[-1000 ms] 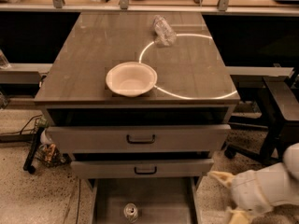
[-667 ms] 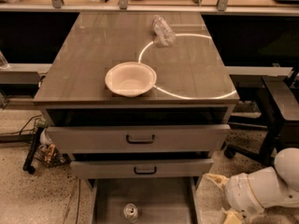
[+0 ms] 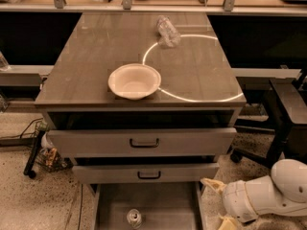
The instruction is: Pick 7up can from bottom drawer and place on counter
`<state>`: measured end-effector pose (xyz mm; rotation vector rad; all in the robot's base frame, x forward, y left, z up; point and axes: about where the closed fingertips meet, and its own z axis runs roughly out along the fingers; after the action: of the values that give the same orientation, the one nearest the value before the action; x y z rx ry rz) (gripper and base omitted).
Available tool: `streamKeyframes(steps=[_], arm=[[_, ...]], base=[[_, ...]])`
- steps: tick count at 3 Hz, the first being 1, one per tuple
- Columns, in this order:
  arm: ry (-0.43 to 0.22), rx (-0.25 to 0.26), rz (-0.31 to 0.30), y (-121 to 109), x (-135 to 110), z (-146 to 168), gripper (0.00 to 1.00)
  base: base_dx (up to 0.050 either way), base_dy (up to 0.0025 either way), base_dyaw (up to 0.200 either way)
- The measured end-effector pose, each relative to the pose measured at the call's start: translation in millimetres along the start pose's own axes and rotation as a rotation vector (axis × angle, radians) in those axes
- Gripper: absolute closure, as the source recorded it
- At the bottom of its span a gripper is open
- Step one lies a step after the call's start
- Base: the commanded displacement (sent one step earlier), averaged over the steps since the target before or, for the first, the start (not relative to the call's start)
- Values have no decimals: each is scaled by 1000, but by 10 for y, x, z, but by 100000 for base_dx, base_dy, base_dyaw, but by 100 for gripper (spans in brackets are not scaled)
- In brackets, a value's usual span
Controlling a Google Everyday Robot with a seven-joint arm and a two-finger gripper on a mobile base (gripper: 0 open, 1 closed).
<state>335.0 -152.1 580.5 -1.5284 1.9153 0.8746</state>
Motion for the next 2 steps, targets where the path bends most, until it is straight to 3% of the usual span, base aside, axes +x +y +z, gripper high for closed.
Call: streamKeyframes(steps=[2], arm=[[-100,35,-70,-347,188,733,0]], base=[[0,0,0]])
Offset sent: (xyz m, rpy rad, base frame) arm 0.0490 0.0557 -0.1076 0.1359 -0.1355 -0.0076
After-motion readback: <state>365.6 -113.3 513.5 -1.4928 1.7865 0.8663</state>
